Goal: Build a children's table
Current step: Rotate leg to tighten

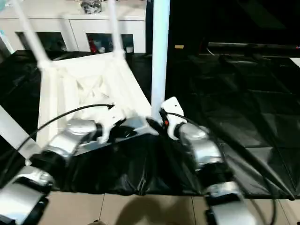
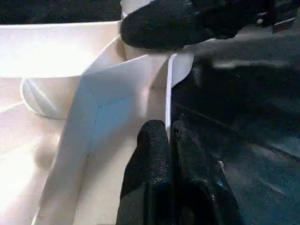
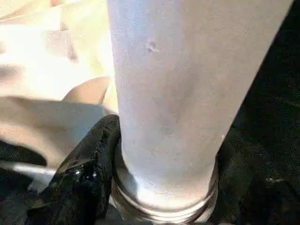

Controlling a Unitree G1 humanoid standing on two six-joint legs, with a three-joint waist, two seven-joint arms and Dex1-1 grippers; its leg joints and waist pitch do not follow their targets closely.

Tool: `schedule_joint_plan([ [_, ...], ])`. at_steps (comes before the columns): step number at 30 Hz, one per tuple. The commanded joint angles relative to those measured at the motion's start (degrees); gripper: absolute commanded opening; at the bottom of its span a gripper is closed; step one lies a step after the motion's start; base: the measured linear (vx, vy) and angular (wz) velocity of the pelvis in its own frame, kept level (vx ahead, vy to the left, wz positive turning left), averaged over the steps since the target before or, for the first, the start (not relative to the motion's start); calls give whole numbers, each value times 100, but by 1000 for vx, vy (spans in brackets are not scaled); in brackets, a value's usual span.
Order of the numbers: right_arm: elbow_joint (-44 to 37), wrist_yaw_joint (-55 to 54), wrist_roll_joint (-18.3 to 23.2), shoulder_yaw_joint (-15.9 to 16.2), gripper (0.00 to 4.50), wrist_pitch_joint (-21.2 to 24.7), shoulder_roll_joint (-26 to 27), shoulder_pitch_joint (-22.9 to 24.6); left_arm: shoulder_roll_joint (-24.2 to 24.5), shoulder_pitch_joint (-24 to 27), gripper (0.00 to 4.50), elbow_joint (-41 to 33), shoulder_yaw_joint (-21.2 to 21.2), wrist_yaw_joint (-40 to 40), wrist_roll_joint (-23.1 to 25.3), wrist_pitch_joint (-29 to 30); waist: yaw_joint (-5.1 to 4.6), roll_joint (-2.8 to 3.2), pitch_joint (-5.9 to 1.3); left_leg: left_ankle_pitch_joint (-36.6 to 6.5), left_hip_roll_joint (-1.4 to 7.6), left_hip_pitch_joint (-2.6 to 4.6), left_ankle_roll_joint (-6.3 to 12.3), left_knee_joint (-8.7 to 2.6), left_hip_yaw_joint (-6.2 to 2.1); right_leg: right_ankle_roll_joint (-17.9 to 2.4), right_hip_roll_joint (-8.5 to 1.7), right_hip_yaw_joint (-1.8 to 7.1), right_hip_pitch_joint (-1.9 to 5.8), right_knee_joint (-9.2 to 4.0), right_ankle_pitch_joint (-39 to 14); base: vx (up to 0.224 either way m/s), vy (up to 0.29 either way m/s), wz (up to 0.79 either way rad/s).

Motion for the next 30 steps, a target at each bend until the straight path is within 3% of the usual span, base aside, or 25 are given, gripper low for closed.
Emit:
schedule_joint_plan([
  [1, 140, 330, 33, 668, 267, -104, 752, -89, -507, -138, 0, -277, -181, 274, -42, -161, -32, -19, -309, -1540, 61, 5, -43, -471, -27, -1079, -294, 194, 250, -486, -1627, 0, 0, 0],
  [3, 110, 352, 25, 681, 267, -164, 786, -125, -503, -101, 0, -310, -183, 251, -39, -189, -36, -13, -310, -1547, 65, 19, -21, -465, -22, -1104, -296, 200, 241, -490, -1539, 0, 0, 0],
  [5, -233, 950, 322, 616, 336, -107, 636, -21, -349, 62, 0, -441, -167, 7, -90, -424, -40, -39, -306, -1528, 70, -1, 55, -469, -17, -1131, -301, 205, 262, -486, -1488, 0, 0, 0],
  [6, -233, 950, 322, 616, 336, -107, 636, -21, -349, 62, 0, -441, -167, 7, -90, -424, -41, -33, -308, -1506, 71, 2, 85, -465, -13, -1137, -297, 206, 260, -484, -1453, 0, 0, 0],
  [7, -407, 1225, 367, 646, 349, -73, 445, 86, -250, 138, 0, -504, -155, -140, -126, -533, -45, -73, -305, -1479, 69, -6, 107, -466, -11, -1130, -297, 206, 270, -489, -1444, 0, 0, 0],
  [9, -544, 1454, 345, 687, 379, -65, 268, 188, -173, 215, 0, -582, -124, -297, -168, -607, -28, -65, -311, -1346, 75, -17, 191, -456, -3, -1140, -300, 212, 282, -475, -1310, 0, 0, 0],
  [10, -736, 1843, 288, 784, 384, -134, -82, 353, 0, 348, 0, -726, -119, -581, -214, -663, -12, -87, -306, -1286, 84, -16, 217, -460, -6, -1151, -303, 208, 293, -466, -1286, 0, 0, 0],
  [14, -953, 2829, 359, 837, 384, -466, -832, 591, 379, 697, 0, -1195, -24, -1444, -613, -599, 0, -81, -311, -1219, 107, -16, 286, -451, 5, -1200, -314, 213, 277, -451, -1237, 0, 0, 0],
  [18, -965, 3203, 381, 853, 384, -602, -1057, 601, 516, 788, 0, -1303, 1, -1745, -733, -546, 40, -77, -323, -1039, 119, -11, 357, -426, 30, -1383, -301, 220, 263, -406, -815, 0, 0, 0],
  [22, -1113, 3923, 415, 941, 384, -702, -1386, 624, 734, 865, 0, -1374, 50, -2208, -879, -496, 47, -84, -313, -1073, 117, -23, 384, -427, 29, -1378, -298, 205, 284, -395, -870, 0, 0, 0],
  [23, -1213, 4136, 474, 960, 384, -621, -1473, 652, 787, 877, 0, -1400, 73, -2323, -894, -499, 40, -130, -315, -1051, 118, -28, 402, -423, 37, -1377, -296, 207, 282, -397, -868, 0, 0, 0],
  [25, -1351, 4476, 509, 1053, 384, -551, -1649, 707, 900, 880, 0, -1442, 86, -2541, -922, -467, 73, -110, -315, -984, 127, -14, 441, -417, 34, -1372, -295, 207, 284, -389, -873, 0, 0, 0],
  [30, -1375, 4802, 514, 1176, 338, -549, -1824, 711, 1071, 872, 0, -1486, 74, -2796, -967, -443, 76, -111, -309, -1018, 128, -11, 422, -416, 39, -1408, -297, 206, 265, -388, -919, 0, 0, 0],
])
